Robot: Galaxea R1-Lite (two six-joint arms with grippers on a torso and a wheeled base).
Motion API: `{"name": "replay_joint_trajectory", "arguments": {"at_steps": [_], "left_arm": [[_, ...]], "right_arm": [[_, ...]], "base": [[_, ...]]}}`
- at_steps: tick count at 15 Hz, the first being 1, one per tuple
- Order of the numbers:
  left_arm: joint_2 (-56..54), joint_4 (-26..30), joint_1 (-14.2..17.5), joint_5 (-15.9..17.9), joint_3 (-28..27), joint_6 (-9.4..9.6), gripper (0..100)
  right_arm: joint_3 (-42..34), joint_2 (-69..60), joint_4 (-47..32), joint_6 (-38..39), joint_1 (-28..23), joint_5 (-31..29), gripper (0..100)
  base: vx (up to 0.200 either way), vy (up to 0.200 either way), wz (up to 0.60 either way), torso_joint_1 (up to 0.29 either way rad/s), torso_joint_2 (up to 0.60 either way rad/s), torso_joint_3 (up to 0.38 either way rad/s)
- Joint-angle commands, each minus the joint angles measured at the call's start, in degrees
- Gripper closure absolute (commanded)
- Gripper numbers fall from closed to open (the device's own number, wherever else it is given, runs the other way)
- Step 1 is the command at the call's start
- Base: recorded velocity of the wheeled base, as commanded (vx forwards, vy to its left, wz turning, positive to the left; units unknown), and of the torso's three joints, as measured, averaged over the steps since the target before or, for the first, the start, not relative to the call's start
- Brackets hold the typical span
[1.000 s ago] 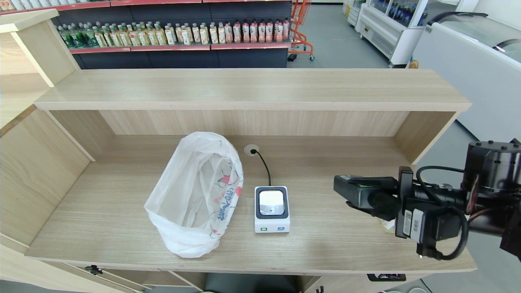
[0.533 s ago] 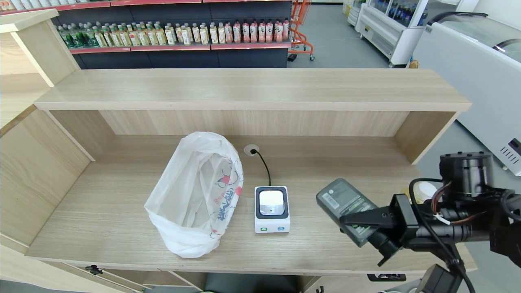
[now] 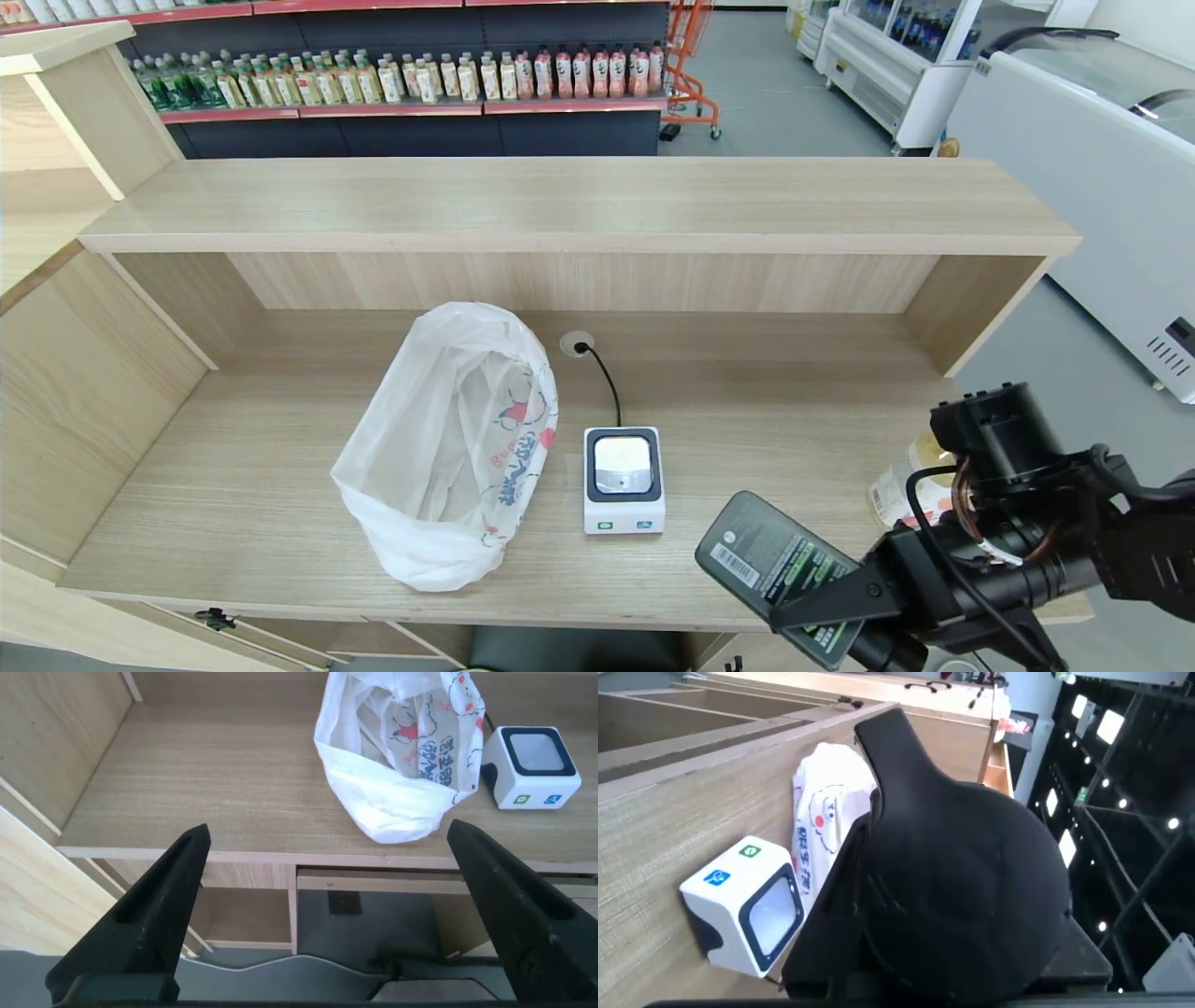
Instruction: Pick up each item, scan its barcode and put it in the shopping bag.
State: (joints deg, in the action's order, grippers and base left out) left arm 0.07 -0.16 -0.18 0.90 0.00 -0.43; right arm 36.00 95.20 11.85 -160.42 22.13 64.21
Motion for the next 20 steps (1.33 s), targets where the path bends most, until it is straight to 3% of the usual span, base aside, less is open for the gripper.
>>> {"name": "replay_joint_trajectory", "arguments": {"at_steps": [1, 5, 11, 20], "left_arm": [[0.01, -0.02, -0.08, 0.06, 0.00, -0.01, 0], [0.01, -0.02, 0.01, 0.06, 0.00, -0.01, 0], [0.01, -0.02, 0.01, 0.06, 0.00, -0.01, 0], [0.01, -0.02, 0.01, -0.02, 0.00, -0.01, 0]], "right_arm": [[1.97, 1.40, 0.28, -4.58, 3.10, -0.05, 100], [4.34, 7.02, -0.16, -4.58, 8.28, -0.14, 100], [6.54, 10.45, -0.34, -4.58, 8.64, 0.66, 100], [12.96, 15.72, 0.02, -4.58, 8.64, 7.69, 100]], "base": [[0.000, 0.000, 0.00, 0.000, 0.00, 0.000], [0.000, 0.000, 0.00, 0.000, 0.00, 0.000], [0.000, 0.000, 0.00, 0.000, 0.00, 0.000], [0.000, 0.000, 0.00, 0.000, 0.00, 0.000]]}}
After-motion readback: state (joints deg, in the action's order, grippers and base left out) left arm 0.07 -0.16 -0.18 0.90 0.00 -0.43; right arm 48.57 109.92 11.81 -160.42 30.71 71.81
